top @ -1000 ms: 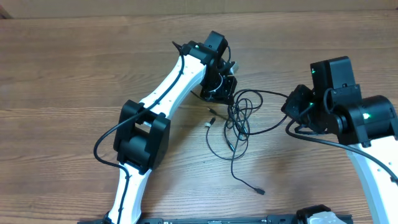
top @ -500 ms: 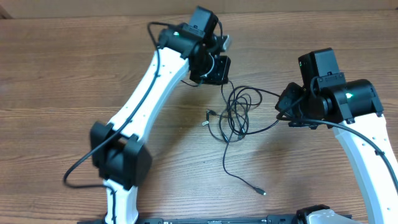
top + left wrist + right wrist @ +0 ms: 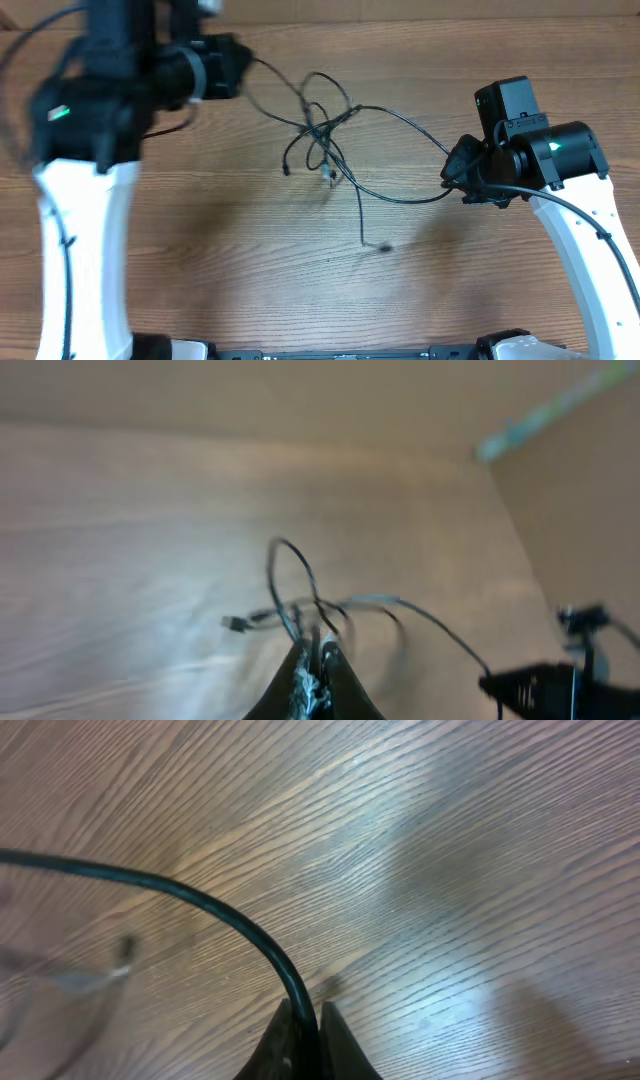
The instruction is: Untangle cables
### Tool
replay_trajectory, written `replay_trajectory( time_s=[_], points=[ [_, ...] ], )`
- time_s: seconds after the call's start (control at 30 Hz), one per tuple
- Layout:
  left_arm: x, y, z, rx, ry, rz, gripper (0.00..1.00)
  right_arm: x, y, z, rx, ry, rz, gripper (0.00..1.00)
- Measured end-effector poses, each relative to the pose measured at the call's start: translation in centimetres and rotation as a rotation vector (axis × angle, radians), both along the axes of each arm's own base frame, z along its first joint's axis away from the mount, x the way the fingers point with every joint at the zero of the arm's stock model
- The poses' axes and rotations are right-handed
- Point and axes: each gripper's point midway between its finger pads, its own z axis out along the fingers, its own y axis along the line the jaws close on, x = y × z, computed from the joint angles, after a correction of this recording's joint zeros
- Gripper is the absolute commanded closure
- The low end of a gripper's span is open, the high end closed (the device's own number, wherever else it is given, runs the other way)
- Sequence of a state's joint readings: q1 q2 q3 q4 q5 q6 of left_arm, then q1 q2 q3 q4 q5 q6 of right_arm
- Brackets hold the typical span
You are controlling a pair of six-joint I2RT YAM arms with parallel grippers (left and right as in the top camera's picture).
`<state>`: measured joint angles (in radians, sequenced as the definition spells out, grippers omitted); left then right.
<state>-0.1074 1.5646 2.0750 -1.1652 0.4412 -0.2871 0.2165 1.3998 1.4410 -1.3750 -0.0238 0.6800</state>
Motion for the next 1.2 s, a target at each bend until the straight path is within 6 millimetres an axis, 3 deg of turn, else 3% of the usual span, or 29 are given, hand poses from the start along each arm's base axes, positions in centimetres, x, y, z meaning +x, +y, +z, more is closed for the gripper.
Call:
replay_trajectory(
  time_s=[0.07, 0.17, 0.27, 0.4, 0.7, 0.77, 1.0, 1.13, 1.2],
  points=[
    [-0.6, 2.0, 1.4, -0.007, -0.037, 0.048, 0.96, -0.1, -0.2, -0.3, -0.009, 0.007, -0.002, 0.96],
    [-1.2, 4.3, 2.6, -0.012, -0.071, 0.104, 0.96, -0.7, -0.5, -2.3, -0.03, 0.05, -0.005, 0.96],
    [-1.3, 6.2, 3.0, -0.026, -0.078, 0.146, 0.96, -1.3, -0.8, -5.3, -0.043, 0.091, -0.012, 0.96],
    [-1.2, 7.5, 3.0, -0.036, -0.076, 0.173, 0.96, -1.6, -2.1, -7.4, -0.047, 0.122, -0.059, 0.96],
    [-1.1, 7.9, 2.9, -0.037, -0.071, 0.183, 0.96, -0.4, -6.6, -7.8, -0.047, 0.092, -0.182, 0.96],
    [-1.3, 7.9, 2.3, -0.039, -0.04, 0.185, 0.96, -0.2, -7.1, -7.8, -0.041, 0.086, -0.178, 0.92],
    [-0.5, 6.6, -1.3, -0.044, 0.105, 0.145, 0.95, 0.3, -4.9, -7.4, 0.061, 0.053, -0.002, 0.6],
    [0.5, 3.7, -3.8, -0.027, 0.17, 0.047, 0.88, -0.1, -3.7, -6.6, 0.12, 0.063, 0.058, 0.5],
    [0.9, 2.1, -4.9, -0.017, 0.2, -0.005, 0.86, 0.3, -3.1, -5.0, 0.147, 0.037, 0.089, 0.43]
  ],
)
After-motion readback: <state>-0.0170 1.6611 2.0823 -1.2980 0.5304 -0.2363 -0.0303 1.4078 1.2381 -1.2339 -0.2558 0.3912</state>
